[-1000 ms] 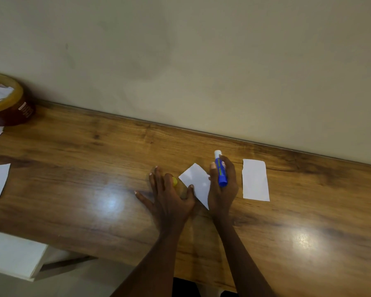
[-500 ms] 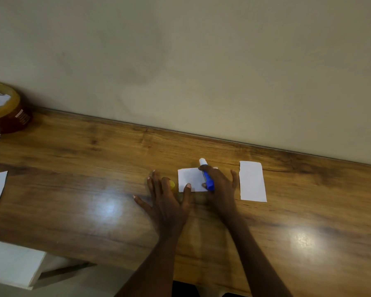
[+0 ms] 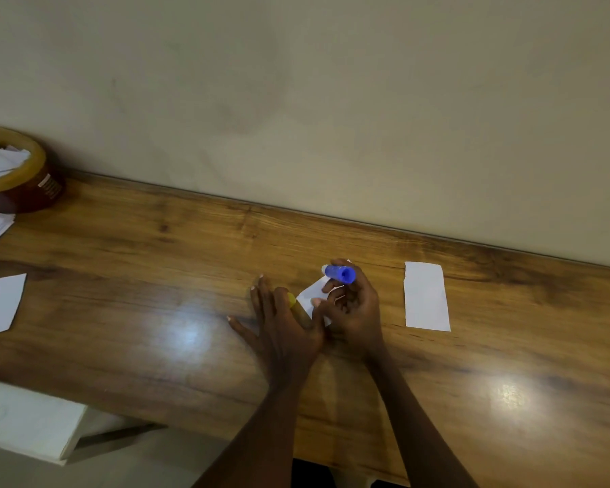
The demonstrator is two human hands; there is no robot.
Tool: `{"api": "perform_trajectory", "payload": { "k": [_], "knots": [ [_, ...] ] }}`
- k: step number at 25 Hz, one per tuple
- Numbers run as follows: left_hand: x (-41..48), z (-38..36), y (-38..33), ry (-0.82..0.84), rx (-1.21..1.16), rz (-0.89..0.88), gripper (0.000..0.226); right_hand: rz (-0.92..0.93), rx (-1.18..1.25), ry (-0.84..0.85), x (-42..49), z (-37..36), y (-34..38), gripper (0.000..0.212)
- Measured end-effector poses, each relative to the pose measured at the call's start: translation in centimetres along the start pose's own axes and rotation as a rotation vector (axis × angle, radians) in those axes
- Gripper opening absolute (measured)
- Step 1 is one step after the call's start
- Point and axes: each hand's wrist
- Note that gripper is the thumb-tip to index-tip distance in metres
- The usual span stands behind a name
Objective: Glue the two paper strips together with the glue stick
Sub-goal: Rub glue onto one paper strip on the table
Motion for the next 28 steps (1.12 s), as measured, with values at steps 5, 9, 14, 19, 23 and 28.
{"api": "perform_trajectory", "payload": {
  "k": [5,9,14,19,23,28],
  "knots": [
    [0.1,-0.2,0.2,0.035,0.03,0.001,0.061,-0.118,0.038,-0.128,0.0,-1.0,-0.5,0.025],
    [0.1,0.0,0.1,0.041,-0.015,0.002,0.056,0.036,-0.092,-0.017,0.1,-0.9,-0.6,0.019],
    [0.0,0.2,0.1,0.056,-0.038,0.002,0.054,0.039,-0.202,-0.058,0.1,-1.0,-1.2,0.016],
    [0.1,0.1,0.1,0.069,-0.001,-0.001,0.064,0.06,-0.185,-0.286,0.2,-1.4,-1.5,0.018],
    [0.1,-0.1,0.1,0.046,-0.001,0.001,0.059,0.05,-0.182,-0.438,0.2,-1.6,-1.5,0.023],
    [0.1,-0.2,0.2,0.026,-0.001,-0.011,0.056,-0.036,-0.092,-0.612,0.8,-1.7,-1.3,0.031]
  ]
}}
Point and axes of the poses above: each hand's wrist, its own x-axis towards the middle knuckle, its own z-axis out of the back of the hand, y = z × x, and after that the axes turned 8 degrees about -z, right-handed
